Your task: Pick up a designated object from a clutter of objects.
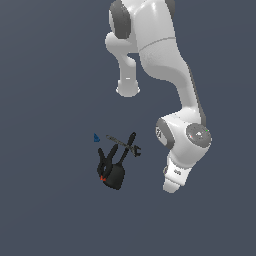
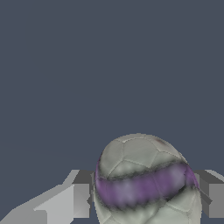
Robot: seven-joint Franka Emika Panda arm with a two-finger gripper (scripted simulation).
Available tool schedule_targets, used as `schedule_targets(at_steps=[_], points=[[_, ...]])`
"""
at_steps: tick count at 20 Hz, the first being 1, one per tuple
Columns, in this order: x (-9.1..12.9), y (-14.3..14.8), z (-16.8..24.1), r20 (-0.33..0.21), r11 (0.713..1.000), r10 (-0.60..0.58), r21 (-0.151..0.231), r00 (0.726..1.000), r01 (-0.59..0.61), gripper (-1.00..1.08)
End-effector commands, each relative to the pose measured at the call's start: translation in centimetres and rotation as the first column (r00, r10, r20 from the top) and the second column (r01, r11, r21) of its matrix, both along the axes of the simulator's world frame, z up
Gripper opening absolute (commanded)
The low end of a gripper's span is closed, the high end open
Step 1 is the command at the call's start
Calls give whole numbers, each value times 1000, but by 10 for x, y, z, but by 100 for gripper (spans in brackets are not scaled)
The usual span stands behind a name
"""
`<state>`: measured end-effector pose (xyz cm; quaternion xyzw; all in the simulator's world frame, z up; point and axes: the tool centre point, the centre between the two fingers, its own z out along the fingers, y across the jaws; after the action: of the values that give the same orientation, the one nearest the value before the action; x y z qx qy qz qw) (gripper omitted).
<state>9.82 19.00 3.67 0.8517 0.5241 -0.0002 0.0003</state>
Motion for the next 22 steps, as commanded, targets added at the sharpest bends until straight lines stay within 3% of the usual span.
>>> schedule_targets(at_steps=[1, 12, 22], points=[[0, 1, 0, 0, 1000, 1, 0, 1000, -1, -100], [-7, -4, 17, 0, 1000, 0, 0, 1000, 0, -100], [-30, -18, 79, 0, 1000, 1, -2, 1000, -1, -100]])
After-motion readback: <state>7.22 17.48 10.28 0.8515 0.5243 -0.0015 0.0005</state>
